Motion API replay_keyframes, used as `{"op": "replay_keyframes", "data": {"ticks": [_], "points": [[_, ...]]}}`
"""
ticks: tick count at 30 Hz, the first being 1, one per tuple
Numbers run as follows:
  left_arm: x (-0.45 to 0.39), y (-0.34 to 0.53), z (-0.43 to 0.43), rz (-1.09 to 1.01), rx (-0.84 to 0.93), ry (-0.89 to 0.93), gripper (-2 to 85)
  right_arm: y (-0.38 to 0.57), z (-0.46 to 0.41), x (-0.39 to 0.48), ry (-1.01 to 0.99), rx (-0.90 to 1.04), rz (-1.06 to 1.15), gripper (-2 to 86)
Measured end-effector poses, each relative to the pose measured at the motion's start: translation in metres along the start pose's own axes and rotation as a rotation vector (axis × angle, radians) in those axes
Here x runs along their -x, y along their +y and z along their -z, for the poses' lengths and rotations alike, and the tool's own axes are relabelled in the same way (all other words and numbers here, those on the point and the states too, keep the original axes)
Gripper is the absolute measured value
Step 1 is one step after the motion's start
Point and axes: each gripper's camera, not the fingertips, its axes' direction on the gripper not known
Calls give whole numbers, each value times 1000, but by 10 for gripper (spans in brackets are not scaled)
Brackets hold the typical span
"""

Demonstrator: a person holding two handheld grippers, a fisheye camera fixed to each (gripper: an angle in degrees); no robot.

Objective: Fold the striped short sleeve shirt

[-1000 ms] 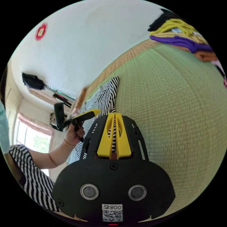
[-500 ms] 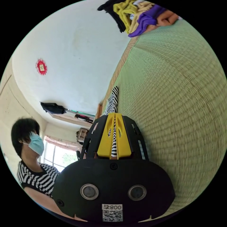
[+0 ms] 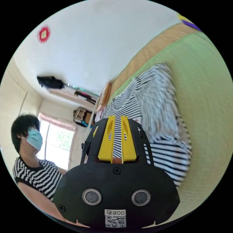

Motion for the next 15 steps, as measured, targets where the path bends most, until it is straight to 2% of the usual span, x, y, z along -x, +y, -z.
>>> {"op": "replay_keyframes", "data": {"ticks": [8,15], "points": [[78,14,1,-3,29,33,26,-51,-287,248,108,482,497,68],[130,32,7,-41,-5,103,17,-50,-478,392,247,637,760,71]]}}
